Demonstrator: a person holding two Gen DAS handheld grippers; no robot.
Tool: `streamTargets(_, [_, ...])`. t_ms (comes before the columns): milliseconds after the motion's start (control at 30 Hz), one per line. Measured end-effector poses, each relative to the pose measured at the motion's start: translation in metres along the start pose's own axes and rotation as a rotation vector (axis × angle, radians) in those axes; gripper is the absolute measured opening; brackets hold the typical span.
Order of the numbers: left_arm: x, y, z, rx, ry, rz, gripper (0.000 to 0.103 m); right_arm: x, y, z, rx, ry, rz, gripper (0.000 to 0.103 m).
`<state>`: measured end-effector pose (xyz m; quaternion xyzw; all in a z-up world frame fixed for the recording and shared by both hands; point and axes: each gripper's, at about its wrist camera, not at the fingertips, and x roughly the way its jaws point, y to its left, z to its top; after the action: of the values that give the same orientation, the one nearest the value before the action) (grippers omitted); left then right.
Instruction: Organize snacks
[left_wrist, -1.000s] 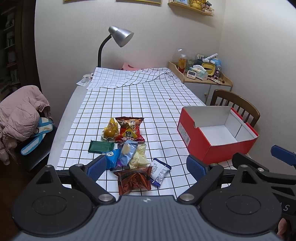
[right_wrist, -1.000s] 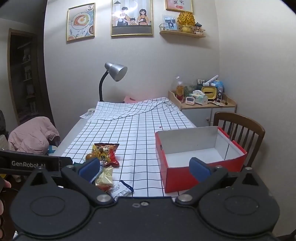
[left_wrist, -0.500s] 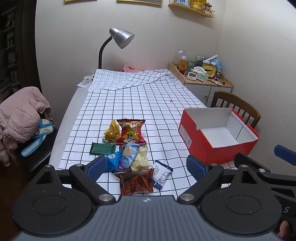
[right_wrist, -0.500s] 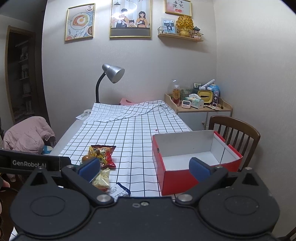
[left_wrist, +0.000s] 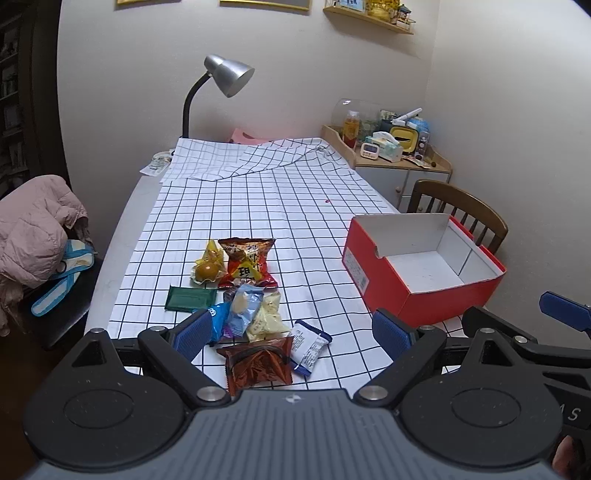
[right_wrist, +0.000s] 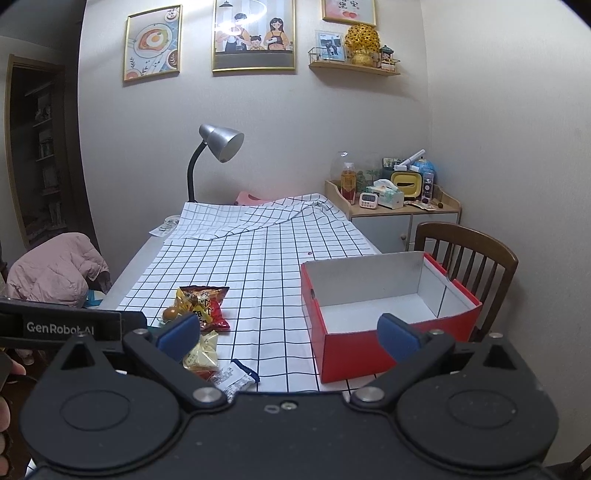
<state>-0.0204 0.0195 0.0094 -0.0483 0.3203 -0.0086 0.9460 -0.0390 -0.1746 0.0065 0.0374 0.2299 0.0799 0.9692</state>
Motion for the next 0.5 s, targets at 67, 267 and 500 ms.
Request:
streamTargets(67, [-0.0003, -0.0013, 0.0004, 0.005, -0.003, -0.003, 0.094, -0.0001, -0.0004, 0.0016, 0.006, 0.004, -0.005, 0.103])
streamTargets(267, [-0.0006, -0.0029, 0.0009, 0.008, -0.007, -0.007, 0.094, -0.0008, -0.0014, 0.0003, 0.008, 0.007, -0.004, 0.103])
streamTargets(500, [0.0015, -0.0018, 0.0023, 0.007, -0.007, 0.004, 0.094, 0.0005, -0.0022, 0.0014, 0.0, 0.009, 0.009, 0.102])
